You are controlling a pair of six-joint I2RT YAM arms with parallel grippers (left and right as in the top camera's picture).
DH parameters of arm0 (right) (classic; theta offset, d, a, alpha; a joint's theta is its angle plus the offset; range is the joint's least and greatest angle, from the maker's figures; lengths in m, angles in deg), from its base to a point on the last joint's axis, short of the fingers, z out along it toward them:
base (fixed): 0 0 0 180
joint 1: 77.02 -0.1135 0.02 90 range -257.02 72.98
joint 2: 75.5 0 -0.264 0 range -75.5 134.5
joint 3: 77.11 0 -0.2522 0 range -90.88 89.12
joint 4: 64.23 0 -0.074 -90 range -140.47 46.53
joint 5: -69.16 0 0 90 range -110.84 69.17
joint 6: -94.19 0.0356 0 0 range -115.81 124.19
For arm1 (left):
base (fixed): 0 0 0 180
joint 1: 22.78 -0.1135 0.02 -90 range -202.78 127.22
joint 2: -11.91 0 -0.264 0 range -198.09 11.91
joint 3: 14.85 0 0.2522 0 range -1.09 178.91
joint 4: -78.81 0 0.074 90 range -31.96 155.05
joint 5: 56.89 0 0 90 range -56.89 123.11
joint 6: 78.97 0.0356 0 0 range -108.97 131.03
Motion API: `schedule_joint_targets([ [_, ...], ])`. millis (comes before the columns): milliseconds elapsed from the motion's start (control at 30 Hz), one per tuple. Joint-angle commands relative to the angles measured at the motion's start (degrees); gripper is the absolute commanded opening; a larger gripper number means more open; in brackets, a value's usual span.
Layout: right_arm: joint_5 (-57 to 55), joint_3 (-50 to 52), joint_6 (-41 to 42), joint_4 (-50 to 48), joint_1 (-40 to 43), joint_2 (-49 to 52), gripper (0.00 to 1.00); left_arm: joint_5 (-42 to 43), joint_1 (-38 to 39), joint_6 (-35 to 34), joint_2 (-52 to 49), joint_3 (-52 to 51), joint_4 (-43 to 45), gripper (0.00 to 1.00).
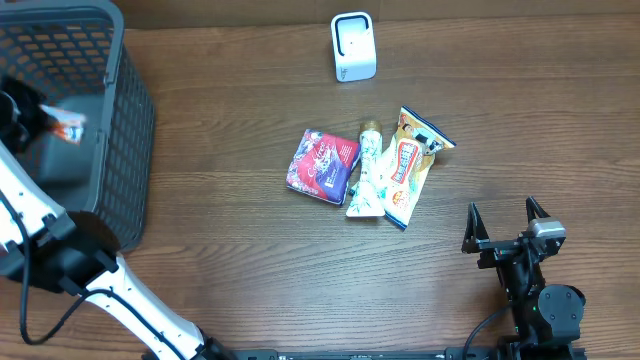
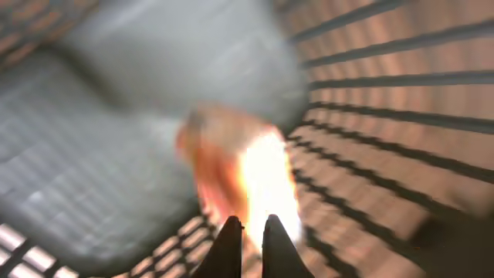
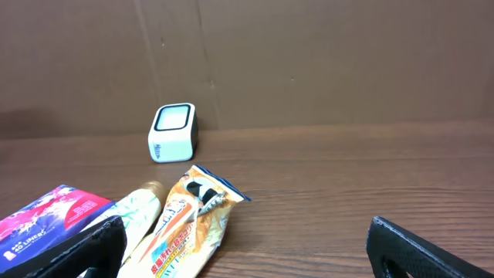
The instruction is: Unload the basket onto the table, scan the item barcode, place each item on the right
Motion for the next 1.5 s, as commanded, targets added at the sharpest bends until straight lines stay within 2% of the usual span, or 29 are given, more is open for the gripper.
schedule_joint_targets([
  [0, -0.3, 0.6, -0.2, -0.5, -0.2, -0.4, 1.00, 8.8, 1.2, 0.7, 4.1, 10.5, -1.2, 0.04],
  [100, -0.3, 0.6, -0.2, -0.5, -0.2, -0.4, 1.00, 9.6, 5.1, 1.2, 7.9, 15.4, -1.8, 0.04],
  [333, -0.3, 0.6, -0.2, -0.5, -0.2, -0.4, 1.00, 8.6, 19.7, 5.6, 13.6, 15.4, -1.8, 0.04],
  [400, -0.3, 0.6, -0.2, -0.5, -0.2, -0.4, 1.00, 1.4, 24.4, 5.6, 13.5, 15.4, -1.8, 0.04],
  [433, -0.3, 0.6, -0.2, -0.5, -0.2, -0.4, 1.00, -4.2, 26.3, 5.5, 13.4, 15.1, -1.8, 0.04],
  [467, -0.3, 0.6, -0.2, -0.5, -0.2, -0.4, 1.00, -13.2, 28.2, 3.9, 13.2, 14.7, -1.8, 0.04],
  [533, -0.3, 0.6, -0.2, -0.5, -0.2, -0.4, 1.00, -23.3, 29.1, -0.3, 13.2, 13.5, -1.8, 0.16],
  [567, -0.3, 0.6, -0.2, -0.5, -0.2, -0.4, 1.00, -25.9, 28.9, -2.0, 13.2, 12.9, -1.7, 0.29],
  [600, -0.3, 0.6, -0.2, -0.5, -0.2, -0.4, 1.00, -26.9, 28.2, -2.7, 13.2, 12.5, -1.6, 0.44],
  [667, -0.3, 0.6, -0.2, -0.5, -0.2, -0.4, 1.00, -27.1, 26.0, -2.9, 13.2, 12.0, -1.0, 0.55],
  [733, -0.3, 0.6, -0.2, -0.5, -0.2, -0.4, 1.00, -27.1, 21.3, -4.5, 13.2, 11.8, -0.5, 0.86],
  [767, -0.3, 0.6, -0.2, -0.5, -0.2, -0.4, 1.00, -27.0, 19.4, -5.3, 13.2, 11.8, -0.3, 0.95],
  [800, -0.3, 0.6, -0.2, -0.5, -0.2, -0.4, 1.00, -26.9, 17.5, -6.2, 13.2, 11.8, -0.3, 1.00],
  [900, -0.3, 0.6, -0.2, -0.5, -0.2, -0.4, 1.00, -25.0, 12.1, -6.6, 12.7, 11.7, -0.1, 1.00],
  [1033, -0.3, 0.6, -0.2, -0.5, -0.2, -0.4, 1.00, -24.0, 8.6, -6.1, 10.3, 11.7, -0.8, 1.00],
  [1300, -0.3, 0.6, -0.2, -0.5, -0.2, -0.4, 1.00, -23.0, 8.2, -0.2, -1.1, 11.7, -0.1, 1.00],
  [1467, -0.3, 0.6, -0.2, -0.5, -0.2, -0.4, 1.00, -23.1, 8.3, 4.6, -8.5, 11.7, 1.2, 0.96],
])
